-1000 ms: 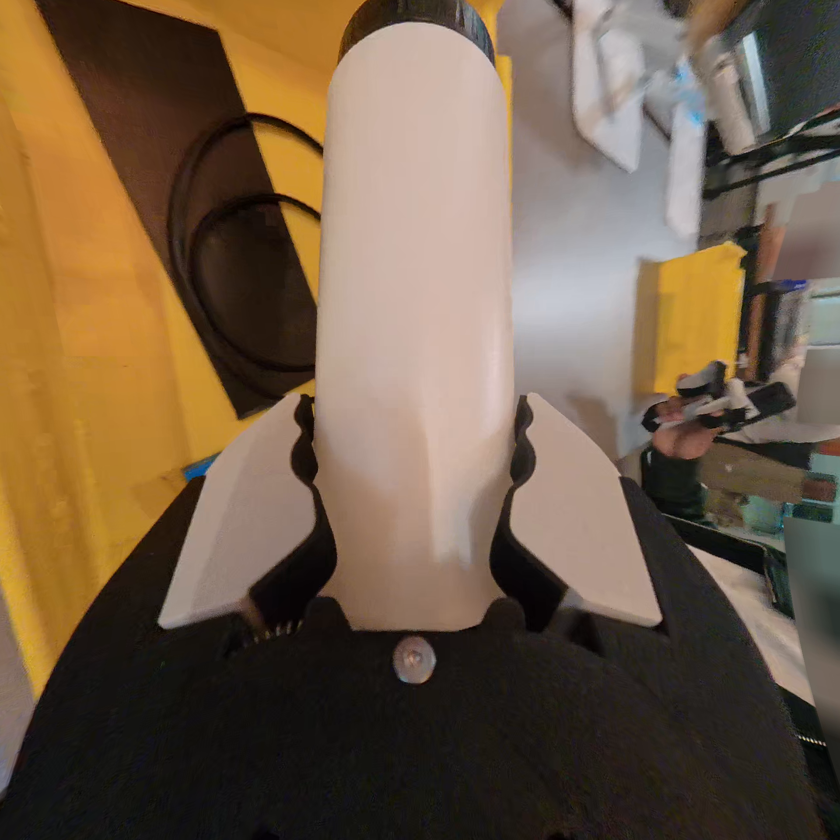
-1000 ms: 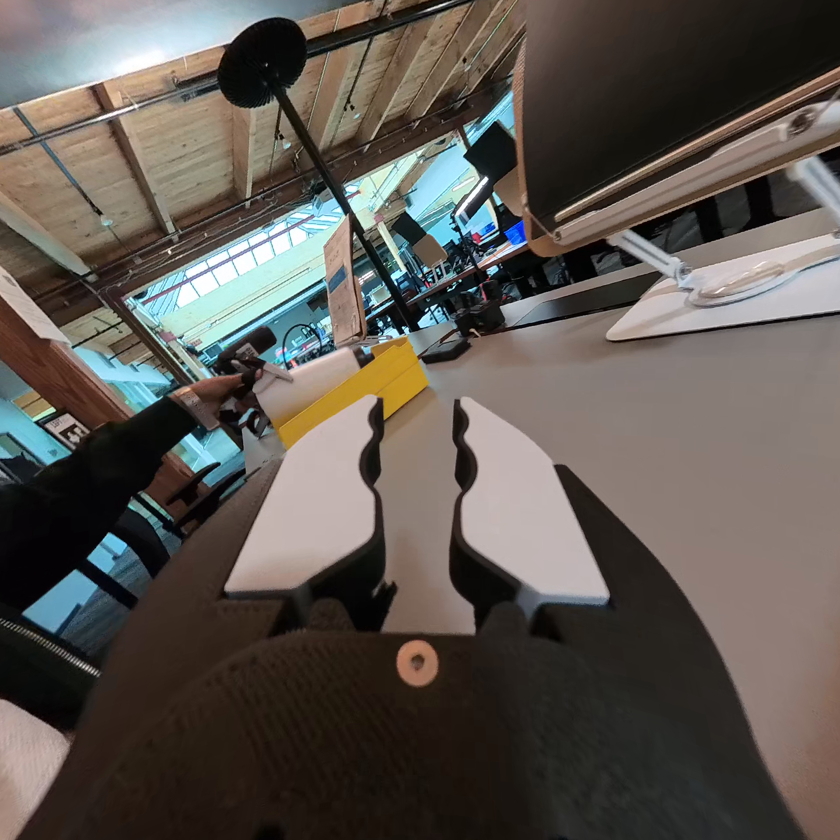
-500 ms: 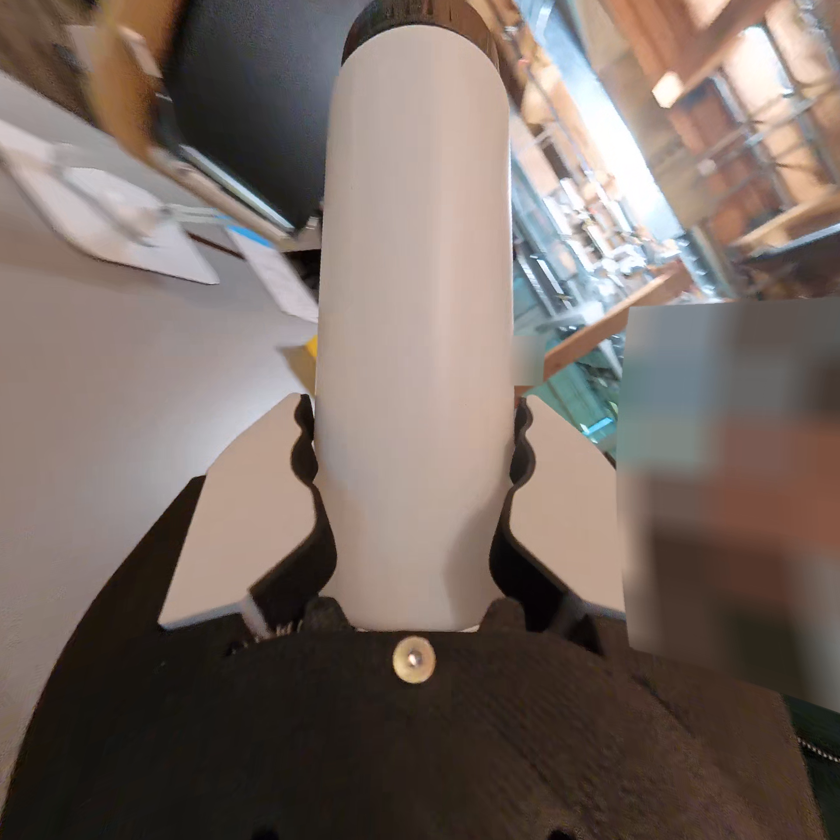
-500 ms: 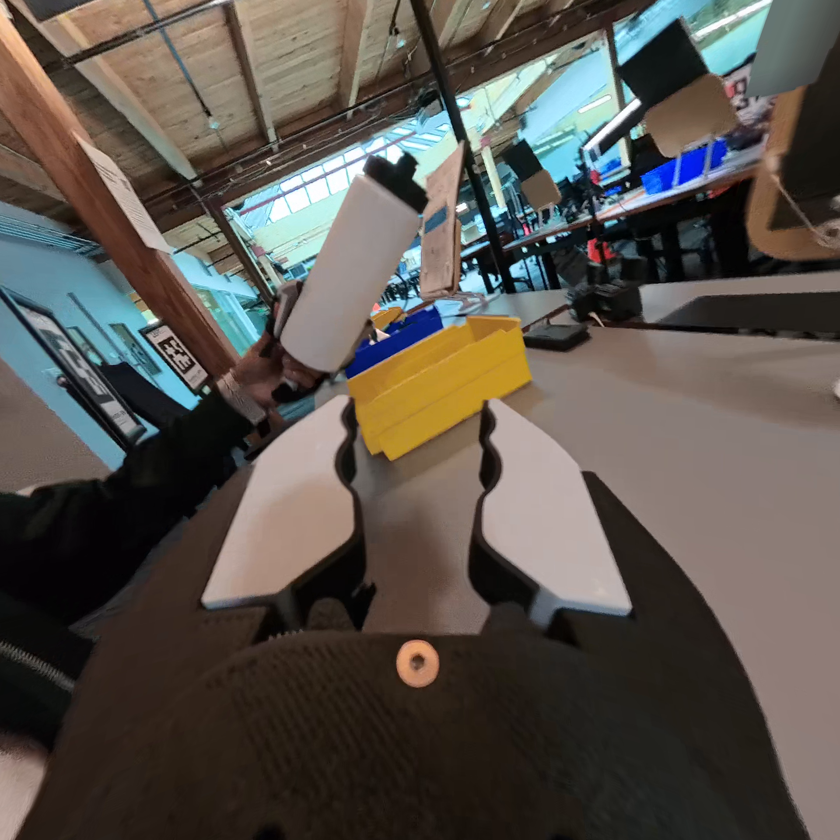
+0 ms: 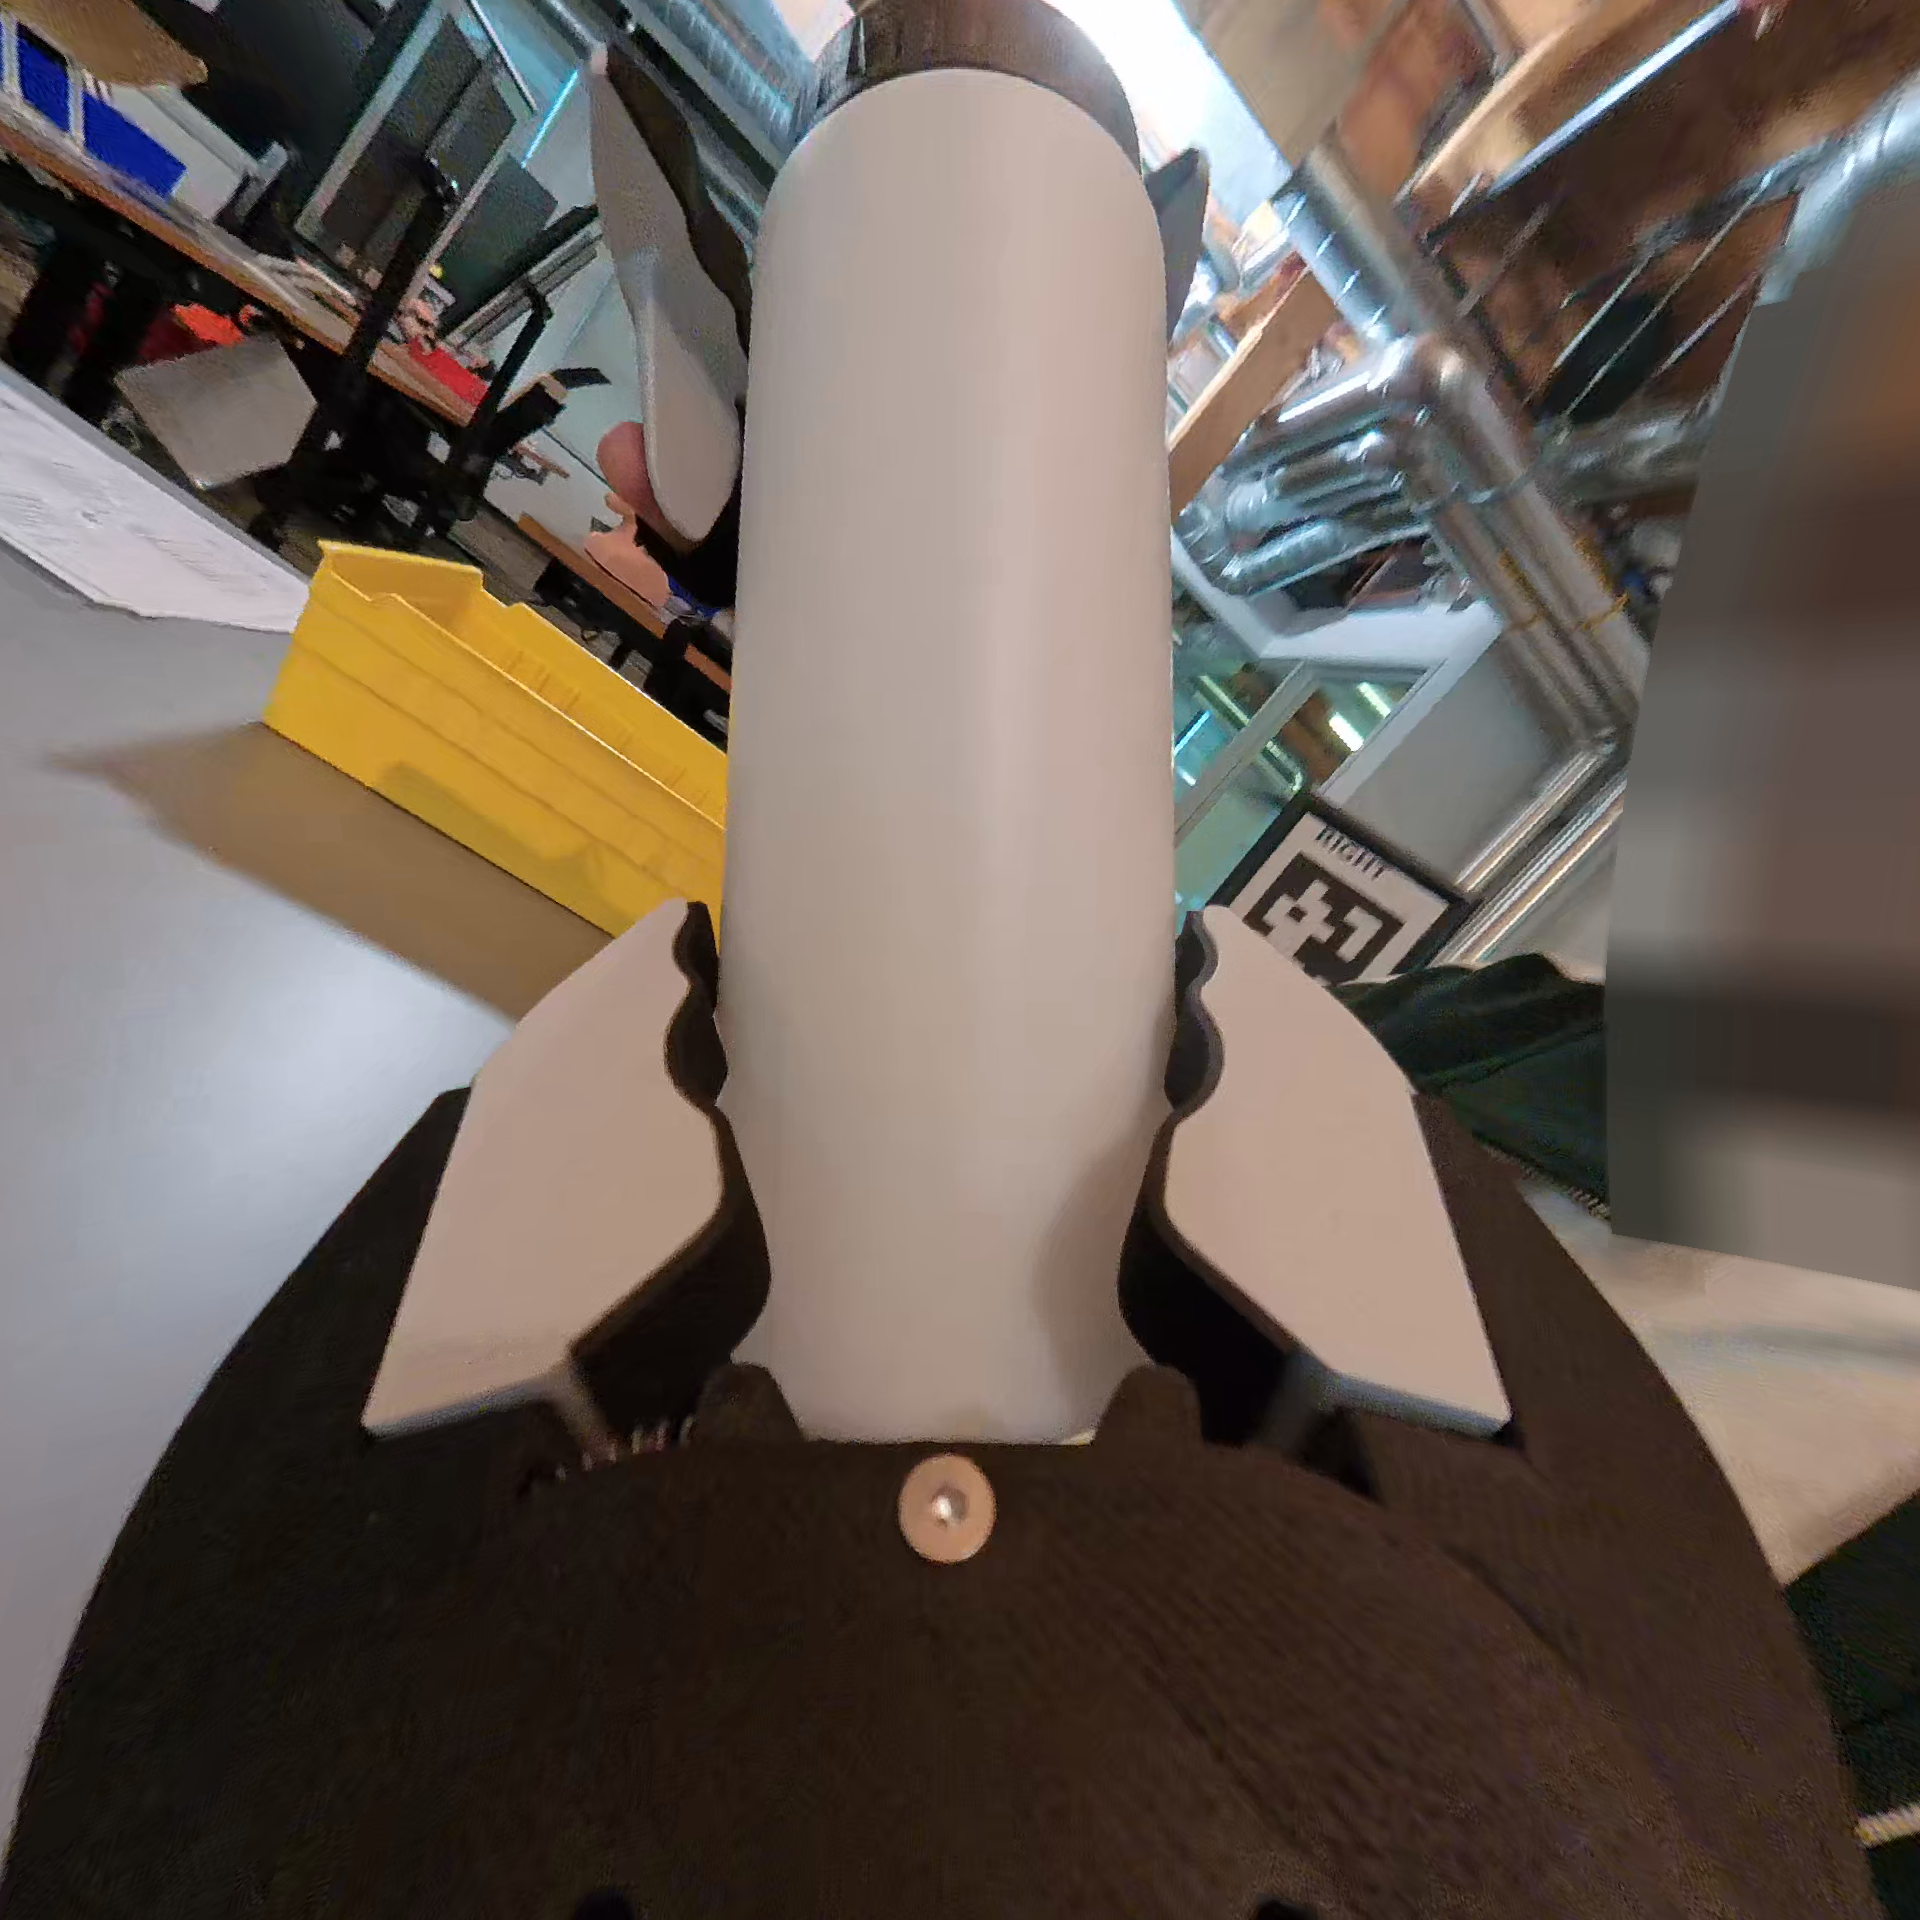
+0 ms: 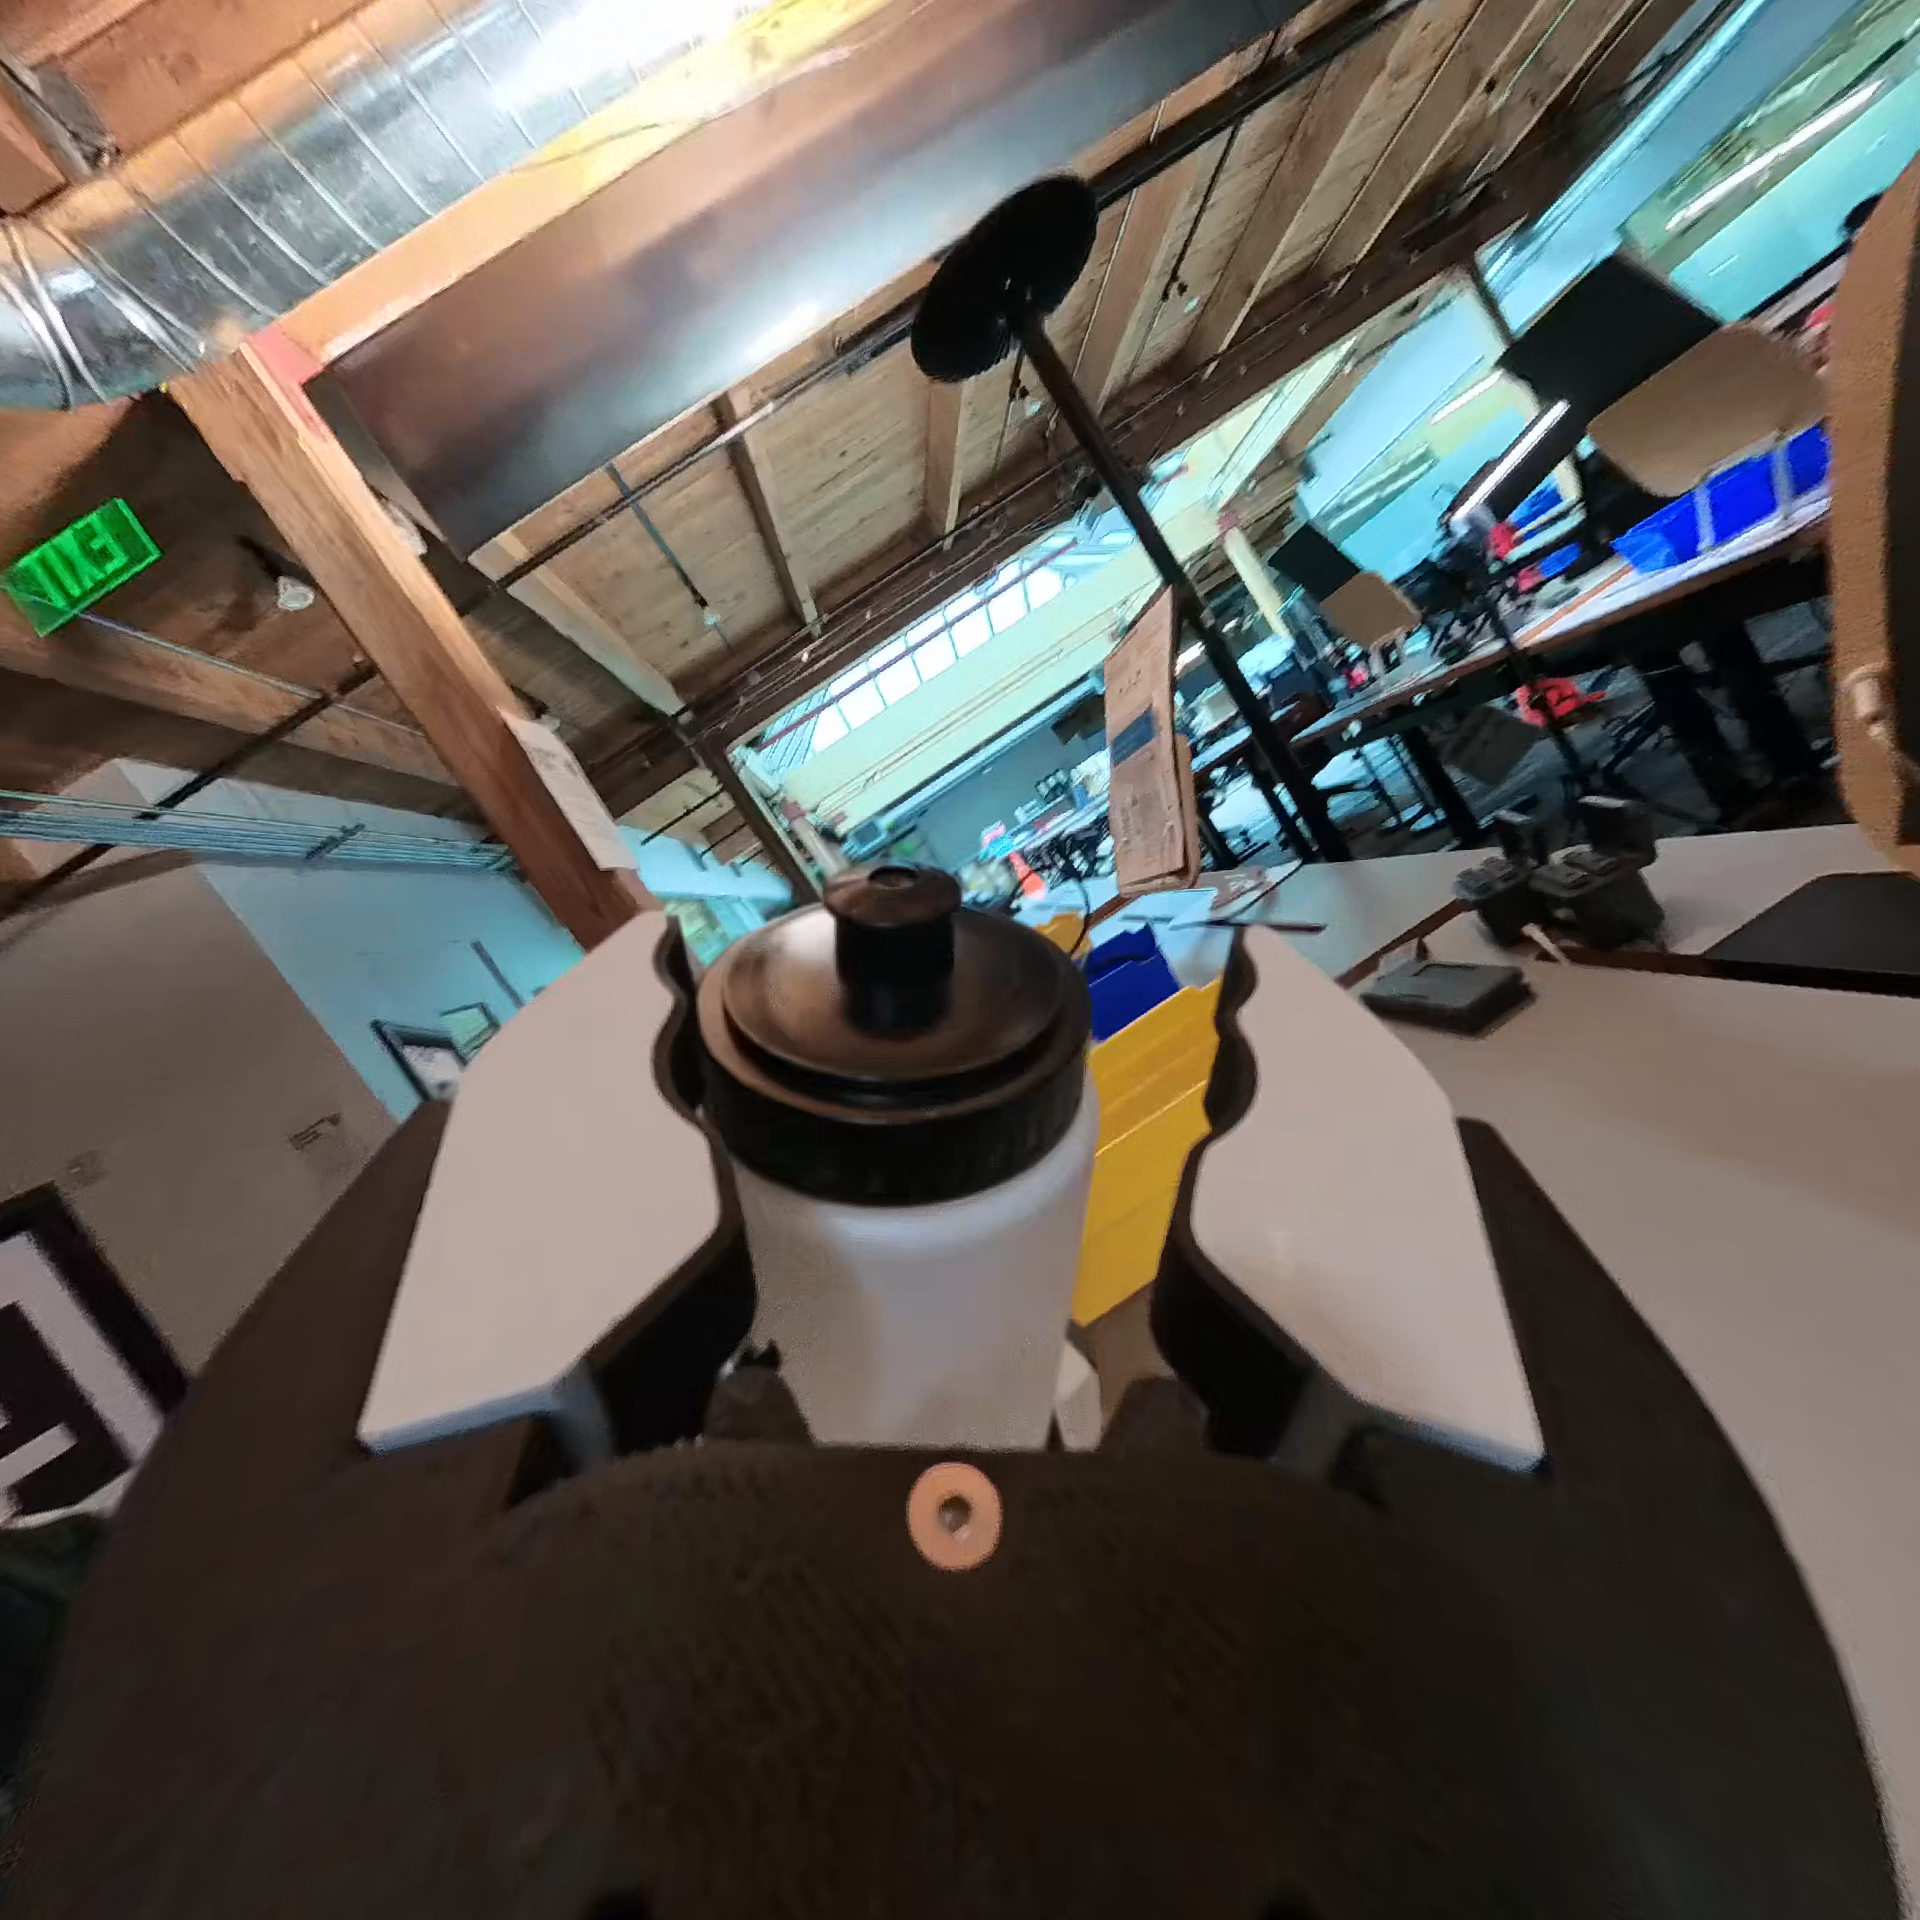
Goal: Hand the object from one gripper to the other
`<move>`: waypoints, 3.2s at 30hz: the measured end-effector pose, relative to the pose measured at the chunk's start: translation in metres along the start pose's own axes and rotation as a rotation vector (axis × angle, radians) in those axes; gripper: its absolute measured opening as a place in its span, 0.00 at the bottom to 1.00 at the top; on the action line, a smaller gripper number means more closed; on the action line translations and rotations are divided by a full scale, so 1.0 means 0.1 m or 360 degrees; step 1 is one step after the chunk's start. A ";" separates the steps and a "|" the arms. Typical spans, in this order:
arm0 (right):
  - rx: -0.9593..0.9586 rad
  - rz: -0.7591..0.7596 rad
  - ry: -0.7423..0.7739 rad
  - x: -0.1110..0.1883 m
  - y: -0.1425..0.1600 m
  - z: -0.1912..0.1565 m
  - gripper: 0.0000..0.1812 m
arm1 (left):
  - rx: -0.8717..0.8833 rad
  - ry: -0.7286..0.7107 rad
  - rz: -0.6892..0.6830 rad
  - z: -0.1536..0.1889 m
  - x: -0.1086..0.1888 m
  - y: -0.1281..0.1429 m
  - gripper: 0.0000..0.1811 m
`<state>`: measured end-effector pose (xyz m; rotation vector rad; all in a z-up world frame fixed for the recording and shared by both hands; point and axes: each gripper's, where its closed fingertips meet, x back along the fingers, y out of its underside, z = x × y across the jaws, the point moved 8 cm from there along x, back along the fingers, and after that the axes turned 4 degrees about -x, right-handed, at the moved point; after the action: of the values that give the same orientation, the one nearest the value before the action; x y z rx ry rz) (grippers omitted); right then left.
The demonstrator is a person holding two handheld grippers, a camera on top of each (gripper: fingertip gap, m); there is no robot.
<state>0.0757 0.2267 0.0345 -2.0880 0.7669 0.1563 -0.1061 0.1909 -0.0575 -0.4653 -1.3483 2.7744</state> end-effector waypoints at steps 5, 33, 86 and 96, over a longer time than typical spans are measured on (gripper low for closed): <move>0.0019 -0.0063 -0.0083 0.08 -0.06 -0.15 0.47 | -0.0061 0.0032 0.0049 0.03 -0.15 0.07 0.47; 0.1239 -0.0381 0.0209 0.36 -0.30 -1.03 0.43 | -0.1001 -0.0587 -0.0155 0.78 -0.29 -0.50 0.60; 0.0965 -0.0639 -0.0134 -0.02 0.41 -1.25 0.43 | -0.1007 -0.0419 -0.0331 0.83 -0.71 -0.08 0.67; 0.0957 -0.0665 -0.0140 -0.05 0.48 -1.24 0.43 | -0.1026 -0.0451 -0.0370 0.83 -0.70 -0.07 0.63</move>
<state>0.0236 0.1128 0.0779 -1.6034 0.2596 -0.1922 -0.0624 0.1215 0.0144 0.0932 -2.1976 2.2308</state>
